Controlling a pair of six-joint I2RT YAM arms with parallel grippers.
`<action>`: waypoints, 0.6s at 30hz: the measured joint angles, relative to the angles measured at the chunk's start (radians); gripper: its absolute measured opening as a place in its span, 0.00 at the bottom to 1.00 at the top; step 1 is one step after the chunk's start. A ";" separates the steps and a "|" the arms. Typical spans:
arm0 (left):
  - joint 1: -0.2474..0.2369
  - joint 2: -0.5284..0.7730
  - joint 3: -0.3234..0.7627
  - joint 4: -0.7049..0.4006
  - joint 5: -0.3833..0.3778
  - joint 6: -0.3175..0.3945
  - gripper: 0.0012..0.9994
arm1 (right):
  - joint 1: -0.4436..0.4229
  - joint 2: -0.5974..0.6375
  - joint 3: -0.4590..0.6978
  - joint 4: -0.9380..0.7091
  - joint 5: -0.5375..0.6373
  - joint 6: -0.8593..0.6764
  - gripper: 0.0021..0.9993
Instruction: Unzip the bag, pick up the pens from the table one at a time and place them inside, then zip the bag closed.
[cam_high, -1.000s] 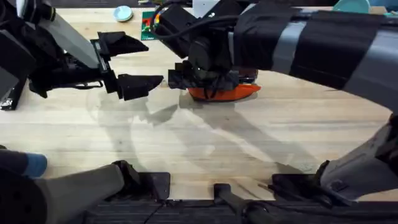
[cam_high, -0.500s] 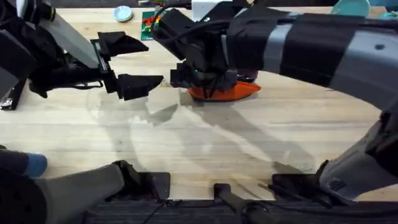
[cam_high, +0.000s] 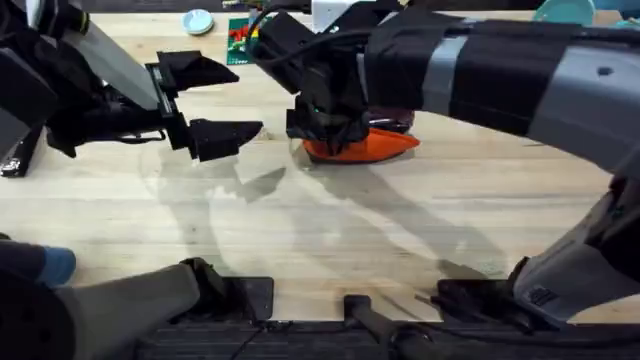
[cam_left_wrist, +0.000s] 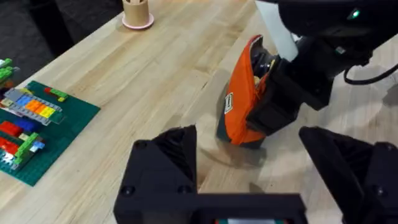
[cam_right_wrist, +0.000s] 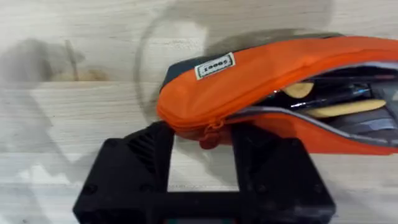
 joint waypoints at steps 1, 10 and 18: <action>0.000 0.000 0.000 0.000 0.000 0.000 0.99 | 0.000 0.000 0.000 0.001 -0.002 0.000 0.52; 0.000 0.000 0.000 0.000 0.000 0.000 0.99 | 0.000 0.000 0.000 0.007 -0.020 -0.001 0.15; 0.000 0.000 0.000 0.000 0.000 0.000 0.99 | 0.000 0.000 0.000 -0.001 -0.020 -0.001 0.03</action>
